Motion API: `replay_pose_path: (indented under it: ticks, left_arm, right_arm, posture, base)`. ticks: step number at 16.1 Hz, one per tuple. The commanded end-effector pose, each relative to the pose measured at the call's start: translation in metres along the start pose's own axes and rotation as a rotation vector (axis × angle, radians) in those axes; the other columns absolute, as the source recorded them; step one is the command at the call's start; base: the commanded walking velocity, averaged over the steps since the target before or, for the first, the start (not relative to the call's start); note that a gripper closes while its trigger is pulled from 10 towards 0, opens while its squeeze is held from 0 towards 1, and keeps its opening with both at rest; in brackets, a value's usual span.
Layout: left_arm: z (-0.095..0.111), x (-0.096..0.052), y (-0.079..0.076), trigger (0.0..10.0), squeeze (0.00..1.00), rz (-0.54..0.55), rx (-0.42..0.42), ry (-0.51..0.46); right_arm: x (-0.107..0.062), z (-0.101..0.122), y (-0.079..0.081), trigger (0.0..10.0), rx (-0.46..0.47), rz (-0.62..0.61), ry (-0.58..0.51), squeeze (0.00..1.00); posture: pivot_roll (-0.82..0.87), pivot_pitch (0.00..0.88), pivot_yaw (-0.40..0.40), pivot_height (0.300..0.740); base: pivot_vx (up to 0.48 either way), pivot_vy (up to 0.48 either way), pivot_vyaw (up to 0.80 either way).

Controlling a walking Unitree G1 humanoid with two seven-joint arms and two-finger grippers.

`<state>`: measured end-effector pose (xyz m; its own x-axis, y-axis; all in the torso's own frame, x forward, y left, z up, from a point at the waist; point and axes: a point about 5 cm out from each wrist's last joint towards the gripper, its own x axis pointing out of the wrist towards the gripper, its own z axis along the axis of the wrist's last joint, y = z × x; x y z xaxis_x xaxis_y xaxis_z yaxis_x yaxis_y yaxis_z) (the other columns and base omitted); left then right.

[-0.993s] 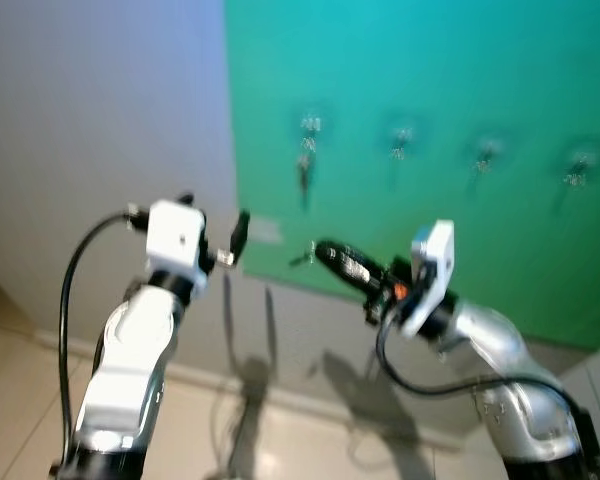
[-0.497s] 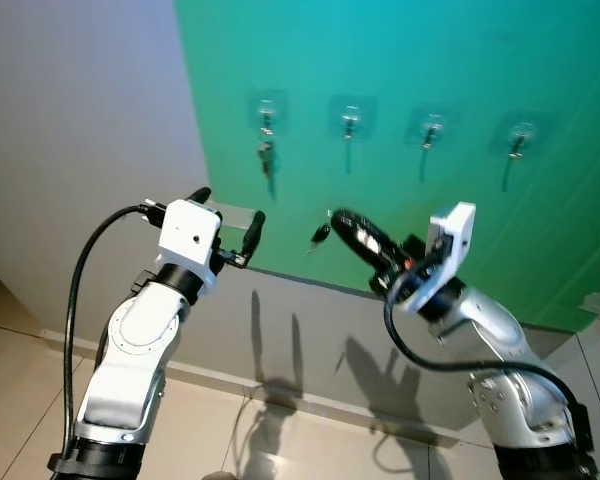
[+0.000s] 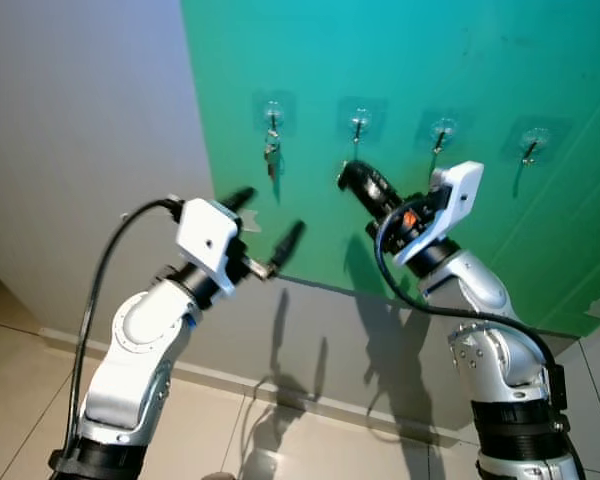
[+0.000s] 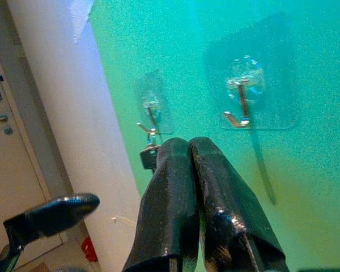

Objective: Hang keys on a hook

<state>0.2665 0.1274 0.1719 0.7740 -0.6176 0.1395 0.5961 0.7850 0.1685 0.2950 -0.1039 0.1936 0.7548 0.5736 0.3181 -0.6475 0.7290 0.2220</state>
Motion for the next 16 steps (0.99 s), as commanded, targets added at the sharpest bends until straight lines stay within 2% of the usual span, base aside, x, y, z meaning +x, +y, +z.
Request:
replay_pose_path:
  ticks: [1,9,16]
  left_arm:
    - [0.000,-0.002,-0.003,10.0,0.00,-0.031,-0.014,0.013]
    - [-0.002,-0.001,-0.002,10.0,0.00,-0.046,-0.013,0.027]
    - [-0.003,0.001,-0.007,10.0,0.00,-0.064,-0.029,0.022]
  right_arm:
    - [0.001,0.004,-0.004,10.0,-0.001,-0.015,-0.014,0.00]
    - [0.012,0.016,-0.004,10.0,0.053,-0.007,-0.078,0.00]
    - [0.015,0.013,-0.014,10.0,0.040,-0.070,-0.029,0.00]
  posture:
    - [0.03,0.000,-0.010,0.740]
    - [0.02,0.000,-0.001,0.740]
    - [0.01,0.000,0.000,0.740]
  base:
    - [0.000,0.000,0.00]
    - [0.000,0.000,0.00]
    - [0.000,0.000,0.00]
